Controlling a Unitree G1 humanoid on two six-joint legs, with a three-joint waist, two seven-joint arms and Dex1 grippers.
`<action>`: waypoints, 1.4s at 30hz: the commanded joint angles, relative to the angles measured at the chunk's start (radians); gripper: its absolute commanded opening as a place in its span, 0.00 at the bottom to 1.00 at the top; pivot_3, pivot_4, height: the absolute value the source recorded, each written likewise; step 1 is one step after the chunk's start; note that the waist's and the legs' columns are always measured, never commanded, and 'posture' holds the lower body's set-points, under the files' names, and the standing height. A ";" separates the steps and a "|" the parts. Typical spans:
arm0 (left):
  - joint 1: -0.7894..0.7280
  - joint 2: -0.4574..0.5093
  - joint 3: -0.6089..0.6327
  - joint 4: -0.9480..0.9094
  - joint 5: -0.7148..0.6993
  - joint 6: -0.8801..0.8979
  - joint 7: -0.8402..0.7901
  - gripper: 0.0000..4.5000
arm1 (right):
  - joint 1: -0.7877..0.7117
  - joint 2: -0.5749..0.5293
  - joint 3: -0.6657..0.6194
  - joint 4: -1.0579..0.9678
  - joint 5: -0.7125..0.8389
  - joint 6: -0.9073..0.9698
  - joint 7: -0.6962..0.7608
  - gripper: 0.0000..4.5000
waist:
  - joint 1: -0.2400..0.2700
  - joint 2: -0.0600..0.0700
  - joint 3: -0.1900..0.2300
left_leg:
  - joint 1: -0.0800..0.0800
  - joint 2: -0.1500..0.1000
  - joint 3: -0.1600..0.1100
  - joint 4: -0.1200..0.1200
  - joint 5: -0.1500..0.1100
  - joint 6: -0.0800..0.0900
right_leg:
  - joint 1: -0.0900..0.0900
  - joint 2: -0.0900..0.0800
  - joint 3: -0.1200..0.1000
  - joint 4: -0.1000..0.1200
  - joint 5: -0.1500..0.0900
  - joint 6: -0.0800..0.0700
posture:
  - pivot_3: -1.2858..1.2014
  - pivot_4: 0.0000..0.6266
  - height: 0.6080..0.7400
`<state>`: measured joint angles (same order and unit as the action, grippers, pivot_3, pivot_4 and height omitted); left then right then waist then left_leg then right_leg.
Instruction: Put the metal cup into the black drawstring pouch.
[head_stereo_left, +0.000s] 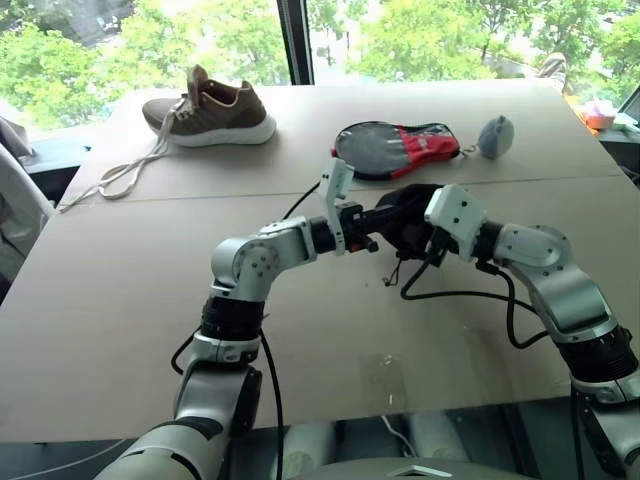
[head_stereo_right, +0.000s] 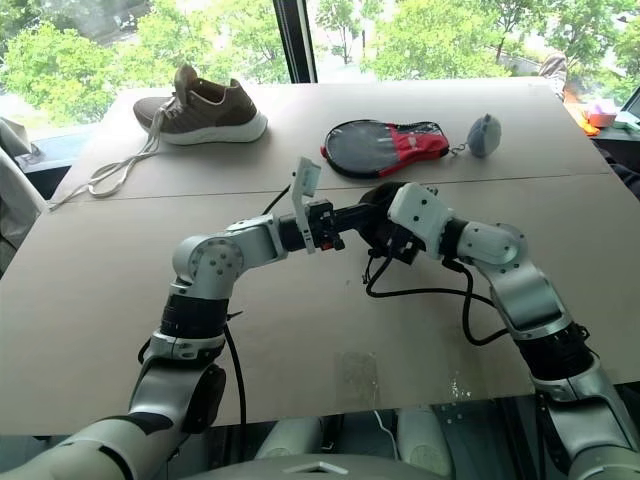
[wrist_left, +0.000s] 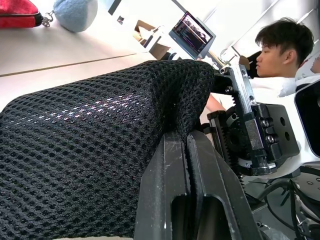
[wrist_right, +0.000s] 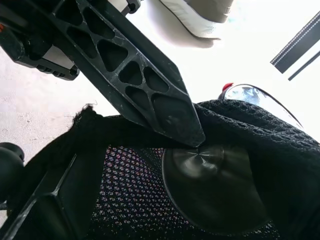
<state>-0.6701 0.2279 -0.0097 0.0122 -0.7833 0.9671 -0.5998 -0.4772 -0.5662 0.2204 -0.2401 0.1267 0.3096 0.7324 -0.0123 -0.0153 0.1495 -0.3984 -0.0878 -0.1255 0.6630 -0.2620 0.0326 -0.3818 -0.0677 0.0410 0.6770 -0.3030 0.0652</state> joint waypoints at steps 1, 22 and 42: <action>-0.003 0.000 0.032 -0.019 0.016 -0.018 0.028 0.00 | -0.022 0.001 -0.030 -0.041 0.009 -0.009 0.011 0.79 | 0.000 0.000 0.000 | 0.000 0.000 0.000 0.000 0.000 0.000 | 0.000 0.000 0.000 0.000 0.000 0.000 | 0.52 0.24 1.00; -0.043 -0.059 0.055 0.011 0.057 -0.065 0.088 0.00 | 0.050 -0.031 -0.192 -0.212 0.350 0.172 0.164 0.46 | 0.002 0.000 0.000 | -0.001 0.000 -0.002 0.000 0.000 0.000 | 0.000 0.000 0.000 -0.001 0.000 0.000 | 0.52 0.24 1.00; -0.170 -0.198 0.185 0.068 -0.041 0.016 0.233 0.00 | 0.327 -0.075 -0.335 -0.317 0.289 0.131 -0.050 0.46 | 0.025 -0.001 0.001 | -0.001 -0.001 -0.001 0.002 0.000 0.000 | 0.001 -0.001 0.000 0.001 0.000 0.000 | 0.52 0.24 1.00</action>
<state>-0.8081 0.0353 0.1713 0.0928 -0.8082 0.9895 -0.3681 -0.1472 -0.6456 -0.1104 -0.5330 0.4294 0.4848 0.6891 0.0125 -0.0164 0.1501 -0.3994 -0.0892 -0.1266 0.6648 -0.2620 0.0327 -0.3813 -0.0685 0.0407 0.6778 -0.3030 0.0654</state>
